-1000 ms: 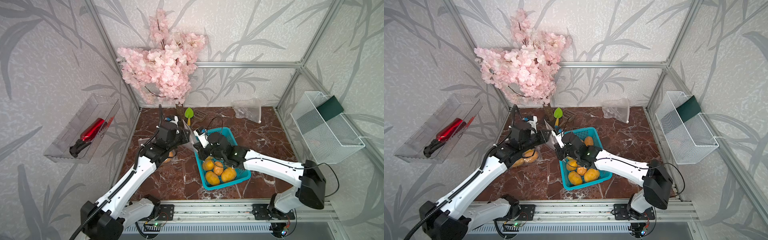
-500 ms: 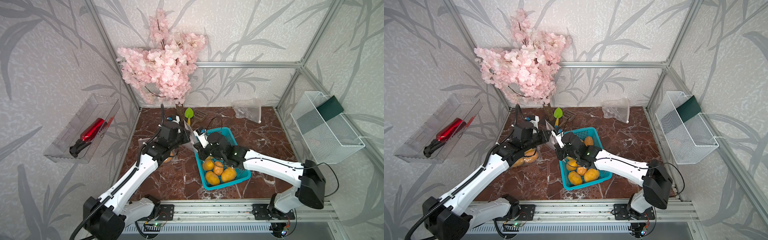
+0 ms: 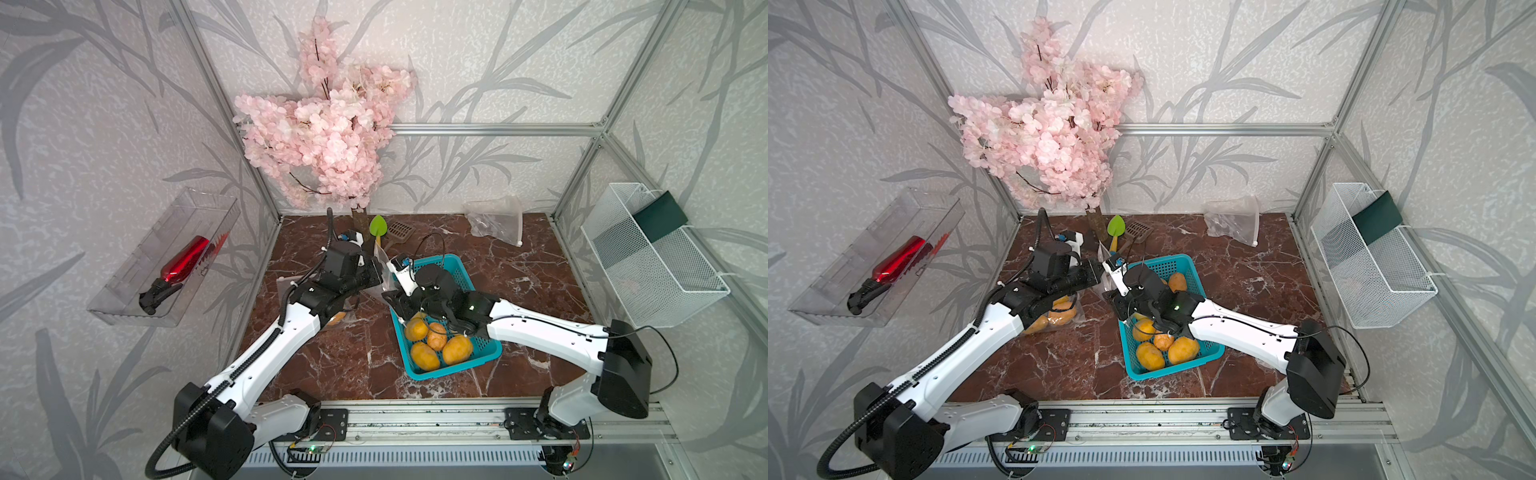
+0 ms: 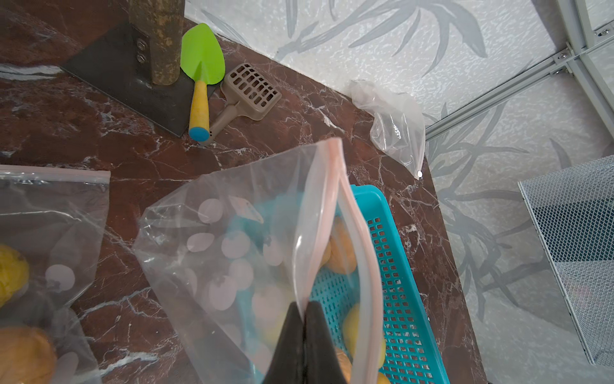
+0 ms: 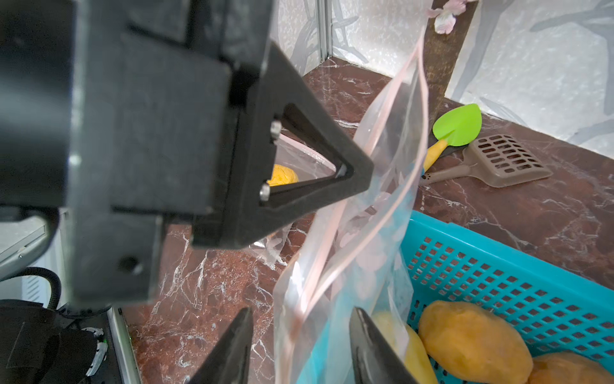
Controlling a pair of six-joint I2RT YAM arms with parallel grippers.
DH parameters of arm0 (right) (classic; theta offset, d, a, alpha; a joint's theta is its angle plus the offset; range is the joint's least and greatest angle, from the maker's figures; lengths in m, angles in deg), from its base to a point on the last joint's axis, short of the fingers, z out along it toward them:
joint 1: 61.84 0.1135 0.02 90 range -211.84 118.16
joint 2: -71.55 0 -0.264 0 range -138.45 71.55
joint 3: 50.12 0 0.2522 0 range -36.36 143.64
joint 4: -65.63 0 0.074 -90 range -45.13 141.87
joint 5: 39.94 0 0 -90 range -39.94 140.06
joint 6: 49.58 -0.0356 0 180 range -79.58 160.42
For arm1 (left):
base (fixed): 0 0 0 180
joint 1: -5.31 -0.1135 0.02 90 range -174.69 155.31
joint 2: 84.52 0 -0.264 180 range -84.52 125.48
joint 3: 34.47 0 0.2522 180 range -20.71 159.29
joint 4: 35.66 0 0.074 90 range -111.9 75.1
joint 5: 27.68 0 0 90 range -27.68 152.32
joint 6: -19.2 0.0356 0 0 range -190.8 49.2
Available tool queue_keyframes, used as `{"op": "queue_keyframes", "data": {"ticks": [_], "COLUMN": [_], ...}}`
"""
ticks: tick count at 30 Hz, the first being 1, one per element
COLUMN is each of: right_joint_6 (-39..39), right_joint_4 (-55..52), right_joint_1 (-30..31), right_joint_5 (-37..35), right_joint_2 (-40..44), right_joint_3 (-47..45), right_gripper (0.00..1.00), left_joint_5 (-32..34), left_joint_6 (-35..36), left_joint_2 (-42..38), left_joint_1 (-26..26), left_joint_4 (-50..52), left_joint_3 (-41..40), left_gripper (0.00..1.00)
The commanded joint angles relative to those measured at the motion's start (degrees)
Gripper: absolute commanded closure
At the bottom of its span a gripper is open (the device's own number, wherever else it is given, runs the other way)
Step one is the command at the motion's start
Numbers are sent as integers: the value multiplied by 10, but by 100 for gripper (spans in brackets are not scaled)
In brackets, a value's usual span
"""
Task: Put the potatoes into a zipper bag and zip it
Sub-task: Open the zipper of the food storage bag.
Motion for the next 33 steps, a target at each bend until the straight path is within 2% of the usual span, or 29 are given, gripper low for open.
{"op": "queue_keyframes", "data": {"ticks": [1, 11, 20, 23, 26, 28, 30, 33], "right_joint_6": [-12, -22, -17, -14, -13, -15, -14, -12], "right_joint_4": [15, -14, -51, -72, -79, -75, -69, -62], "right_joint_1": [-17, -61, -65, -65, -65, -63, -57, -38], "right_joint_5": [13, 52, 54, 43, 47, 51, 54, 53], "right_joint_2": [41, -14, -79, -96, -94, -83, -67, -45], "right_joint_3": [-4, 69, 145, 166, 171, 164, 154, 140], "right_gripper": [50, 50, 52, 63, 84, 94, 99, 100], "left_joint_5": [-3, -11, -10, -6, 13, 24, 36, 55], "left_joint_6": [8, 8, 13, 19, 23, 24, 26, 30], "left_joint_2": [-19, -48, -56, -74, -106, -132, -162, -202], "left_joint_1": [2, 2, 2, 2, 2, 2, 2, 2], "left_joint_4": [-2, -4, 3, 23, 52, 73, 99, 137], "left_joint_3": [13, 1, 2, 11, 21, 25, 28, 36], "left_gripper": [100, 100, 100, 100, 100, 100, 100, 100]}}
